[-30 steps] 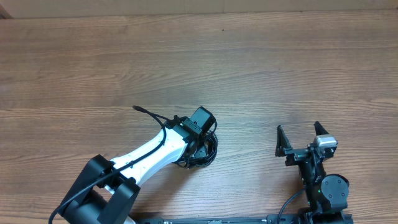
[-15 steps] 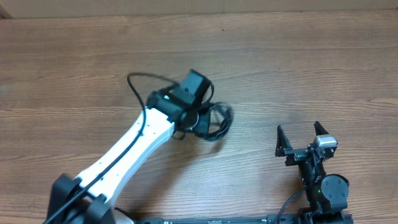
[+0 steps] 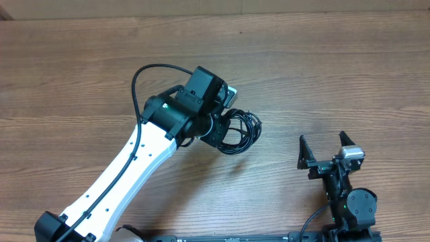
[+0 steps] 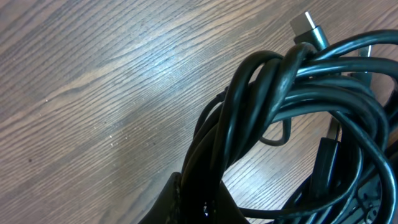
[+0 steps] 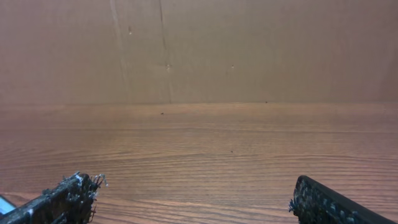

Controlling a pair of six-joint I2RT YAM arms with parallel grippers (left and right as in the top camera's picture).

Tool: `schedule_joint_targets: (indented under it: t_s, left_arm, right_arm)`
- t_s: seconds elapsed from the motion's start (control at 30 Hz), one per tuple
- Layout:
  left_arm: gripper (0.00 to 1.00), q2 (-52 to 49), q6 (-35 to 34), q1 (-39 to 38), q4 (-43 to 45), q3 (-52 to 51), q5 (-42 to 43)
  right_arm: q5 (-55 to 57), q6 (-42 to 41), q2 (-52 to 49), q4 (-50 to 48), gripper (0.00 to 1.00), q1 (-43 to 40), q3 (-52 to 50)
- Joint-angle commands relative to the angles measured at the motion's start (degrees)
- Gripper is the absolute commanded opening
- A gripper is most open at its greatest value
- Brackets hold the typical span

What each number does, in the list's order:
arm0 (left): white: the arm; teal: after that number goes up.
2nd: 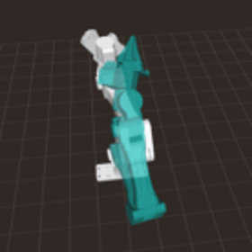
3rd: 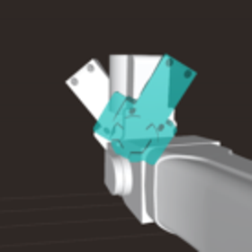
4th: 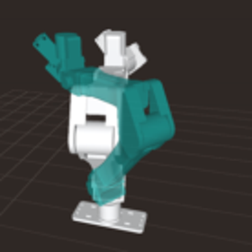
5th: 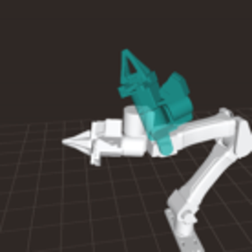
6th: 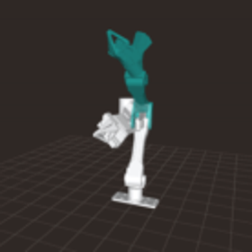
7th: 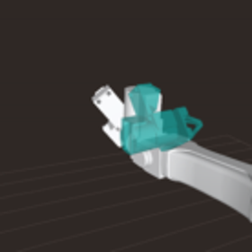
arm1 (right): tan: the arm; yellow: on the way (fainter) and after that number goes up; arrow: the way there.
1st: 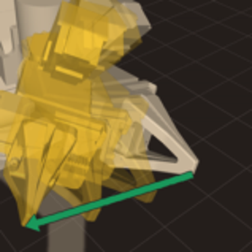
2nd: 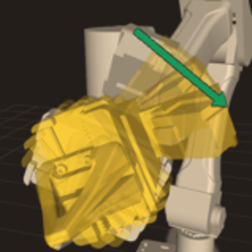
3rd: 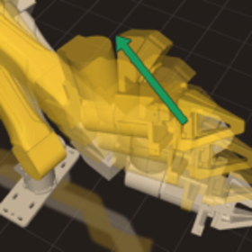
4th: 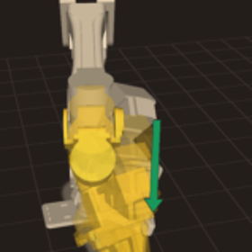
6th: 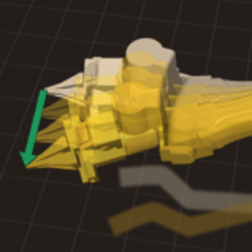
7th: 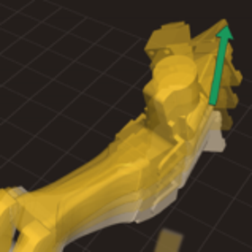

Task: Untangle cables
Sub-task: 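Lift the cable bundle with the left gripper toward the center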

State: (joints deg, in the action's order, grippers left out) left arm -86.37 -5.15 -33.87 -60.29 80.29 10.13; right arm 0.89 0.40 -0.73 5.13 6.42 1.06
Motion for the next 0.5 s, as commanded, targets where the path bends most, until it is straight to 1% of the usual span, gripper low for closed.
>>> schedule_joint_targets:
  t_s: [0.0,0.17,0.23,0.27,0.3,0.33,0.37,0.4,0.43,0.47]
  left_arm:
    - [0.04,1.0,4.6,0.2,0.2,1.4,1.3]
    - [0.04,0.9,6.5,0.2,-0.9,1.3,1.3]
    - [0.04,0.7,6.5,0.2,-1.1,1.2,1.2]
    - [0.04,0.6,6.5,0.2,-1.0,1.2,1.2]
    - [0.04,0.2,6.4,0.2,-0.7,1.2,0.7]
    - [0.04,-0.2,6.1,0.2,-0.5,1.2,0.3]
    - [0.04,-0.3,5.7,0.2,-0.5,1.2,0.2]
    - [0.04,-0.5,4.2,0.2,-0.5,1.2,0.2]
    - [0.04,-0.5,2.9,0.2,-0.6,1.2,0.3]
    - [0.04,-0.5,1.3,0.2,-0.5,1.2,0.3]
  right_arm:
    - [0.4,-0.2,0.6,-0.4,1.0,-0.1,-0.6]
    - [0.3,-0.2,0.6,-0.4,1.0,-0.1,-0.6]
    - [-3.2,-3.1,0.5,-0.4,1.0,0.0,-0.6]
    - [-5.5,-9.0,0.5,-0.7,1.0,0.0,-0.6]
    - [-8.6,-18.6,0.5,-1.0,1.0,0.0,-0.6]
    - [-13.0,-30.5,0.5,-1.4,1.0,0.0,-0.6]
    - [-14.5,-34.7,0.5,-1.6,1.0,0.0,-0.6]
    - [-21.8,-47.1,0.5,-2.0,1.0,0.0,-0.6]
    - [-25.8,-53.3,0.5,-2.1,1.0,0.0,-0.6]
    - [-29.7,-57.9,0.5,-2.1,1.0,0.0,-0.6]
